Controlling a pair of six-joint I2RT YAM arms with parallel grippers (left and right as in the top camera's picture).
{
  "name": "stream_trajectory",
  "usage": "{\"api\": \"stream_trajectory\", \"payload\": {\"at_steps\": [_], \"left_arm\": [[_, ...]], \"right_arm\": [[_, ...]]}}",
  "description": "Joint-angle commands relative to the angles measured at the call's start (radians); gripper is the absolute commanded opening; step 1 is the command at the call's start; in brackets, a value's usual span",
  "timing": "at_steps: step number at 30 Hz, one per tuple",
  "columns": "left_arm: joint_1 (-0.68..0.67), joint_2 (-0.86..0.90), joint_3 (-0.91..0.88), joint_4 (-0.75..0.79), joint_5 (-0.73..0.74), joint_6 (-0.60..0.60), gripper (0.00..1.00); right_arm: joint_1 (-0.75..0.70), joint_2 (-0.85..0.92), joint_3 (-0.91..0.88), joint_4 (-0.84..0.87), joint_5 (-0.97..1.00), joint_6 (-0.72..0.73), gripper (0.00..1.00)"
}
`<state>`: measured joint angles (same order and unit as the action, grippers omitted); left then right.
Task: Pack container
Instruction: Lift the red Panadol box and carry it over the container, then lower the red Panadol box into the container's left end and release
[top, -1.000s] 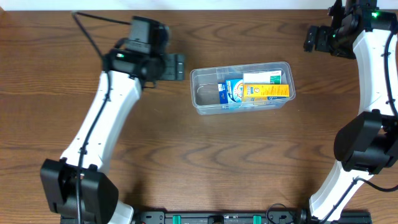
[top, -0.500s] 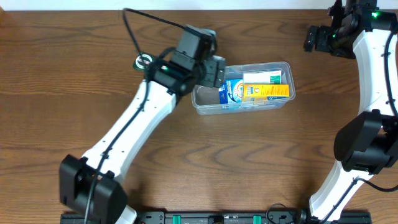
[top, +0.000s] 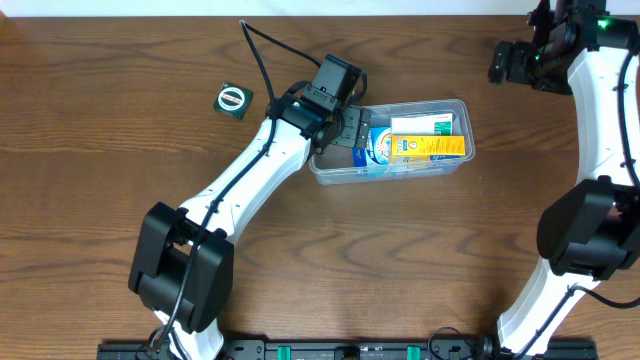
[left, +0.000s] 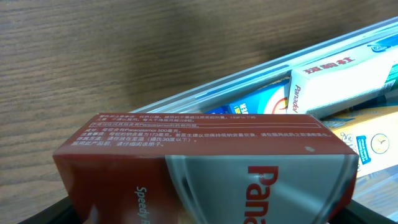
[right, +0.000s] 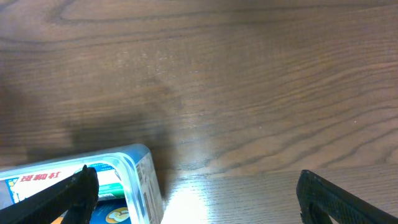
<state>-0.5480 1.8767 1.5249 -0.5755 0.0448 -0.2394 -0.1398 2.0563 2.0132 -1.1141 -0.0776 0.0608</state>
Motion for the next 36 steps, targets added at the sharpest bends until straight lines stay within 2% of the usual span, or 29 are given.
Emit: {"api": "stream_trajectory", "payload": {"at_steps": [1, 12, 22, 36], "left_arm": [[0.000, 0.013, 0.019, 0.001, -0.019, -0.027, 0.88], [-0.034, 0.071, 0.019, -0.010, -0.021, -0.106, 0.87], [-0.049, 0.080, 0.019, -0.077, -0.144, -0.183, 0.87], [-0.049, 0.095, 0.017, -0.090, -0.162, -0.253, 0.87]], "right_arm": [[0.003, -0.001, 0.014, -0.001, -0.001, 0.013, 0.99], [0.003, -0.001, 0.014, -0.001, -0.001, 0.013, 0.99], [0.003, -0.001, 0.014, -0.001, -0.001, 0.013, 0.99], [0.003, -0.001, 0.014, -0.001, -0.001, 0.013, 0.99]]}}
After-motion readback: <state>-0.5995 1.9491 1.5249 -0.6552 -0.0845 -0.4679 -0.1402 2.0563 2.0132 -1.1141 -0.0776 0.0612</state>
